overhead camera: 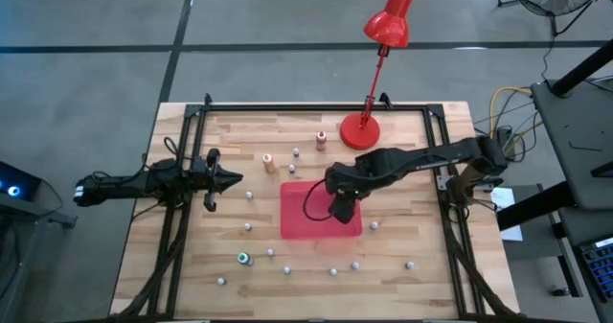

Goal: Pick & Place food coloring
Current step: Put the large orange food coloring bottle into the red bin

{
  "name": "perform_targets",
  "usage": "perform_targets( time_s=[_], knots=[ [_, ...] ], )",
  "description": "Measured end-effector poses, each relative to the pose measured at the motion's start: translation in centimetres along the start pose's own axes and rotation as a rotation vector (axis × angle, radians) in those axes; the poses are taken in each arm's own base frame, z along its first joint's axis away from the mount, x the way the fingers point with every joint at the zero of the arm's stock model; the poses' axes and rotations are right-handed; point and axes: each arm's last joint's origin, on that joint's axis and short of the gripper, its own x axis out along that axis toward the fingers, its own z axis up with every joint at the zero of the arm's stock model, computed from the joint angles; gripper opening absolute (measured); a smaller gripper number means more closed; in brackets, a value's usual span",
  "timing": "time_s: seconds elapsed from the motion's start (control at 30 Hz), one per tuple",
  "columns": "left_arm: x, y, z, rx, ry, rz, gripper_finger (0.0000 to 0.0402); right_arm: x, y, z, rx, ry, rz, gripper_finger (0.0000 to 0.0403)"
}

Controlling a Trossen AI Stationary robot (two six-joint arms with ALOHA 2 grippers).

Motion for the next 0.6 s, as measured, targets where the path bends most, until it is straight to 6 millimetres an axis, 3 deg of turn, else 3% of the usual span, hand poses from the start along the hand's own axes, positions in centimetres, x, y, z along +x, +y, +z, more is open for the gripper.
perform_targets(
  time_s=[0.37,0.6],
  knots=[
    [0.0,0.0,0.0,0.0,0.0,-0.001,0.0,-3.8,-0.2,-1.4,-0.337,-0.043,0.063,0.0206],
    [0.0,0.0,0.0,0.0,0.0,0.0,0.0,-4.3,-2.2,0.0,-0.501,-0.092,0.004,0.0206]
  ],
)
